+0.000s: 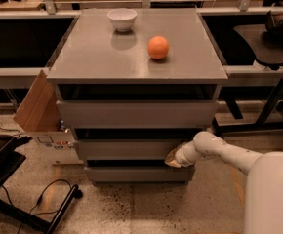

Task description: Close middle drawer

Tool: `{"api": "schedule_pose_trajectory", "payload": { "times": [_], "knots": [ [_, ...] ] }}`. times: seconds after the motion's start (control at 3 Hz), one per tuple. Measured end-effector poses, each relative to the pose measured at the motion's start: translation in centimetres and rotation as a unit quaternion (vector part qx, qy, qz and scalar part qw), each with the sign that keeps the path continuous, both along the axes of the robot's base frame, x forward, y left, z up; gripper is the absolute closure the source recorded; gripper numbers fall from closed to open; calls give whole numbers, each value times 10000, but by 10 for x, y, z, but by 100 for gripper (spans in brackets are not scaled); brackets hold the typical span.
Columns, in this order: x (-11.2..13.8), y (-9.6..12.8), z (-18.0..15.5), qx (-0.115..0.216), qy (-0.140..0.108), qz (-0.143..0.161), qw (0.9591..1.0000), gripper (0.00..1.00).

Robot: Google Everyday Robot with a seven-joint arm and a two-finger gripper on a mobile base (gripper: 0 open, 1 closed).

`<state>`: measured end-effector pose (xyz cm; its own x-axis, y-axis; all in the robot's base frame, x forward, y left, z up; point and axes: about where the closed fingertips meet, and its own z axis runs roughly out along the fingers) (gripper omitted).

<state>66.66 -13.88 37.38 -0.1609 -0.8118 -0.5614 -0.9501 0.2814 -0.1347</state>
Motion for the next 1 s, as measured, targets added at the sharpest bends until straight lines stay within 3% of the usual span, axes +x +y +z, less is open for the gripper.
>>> {"api": "schedule_pose_trajectory", "payload": {
  "times": [0.33,0.67,1.0],
  "knots": [
    [-12,5,2,9,45,87,10000,100],
    [-56,-6,28,-135,115,296,9994,100],
    [-110,-44,72,-592,-12,393,9975,100]
  ]
}}
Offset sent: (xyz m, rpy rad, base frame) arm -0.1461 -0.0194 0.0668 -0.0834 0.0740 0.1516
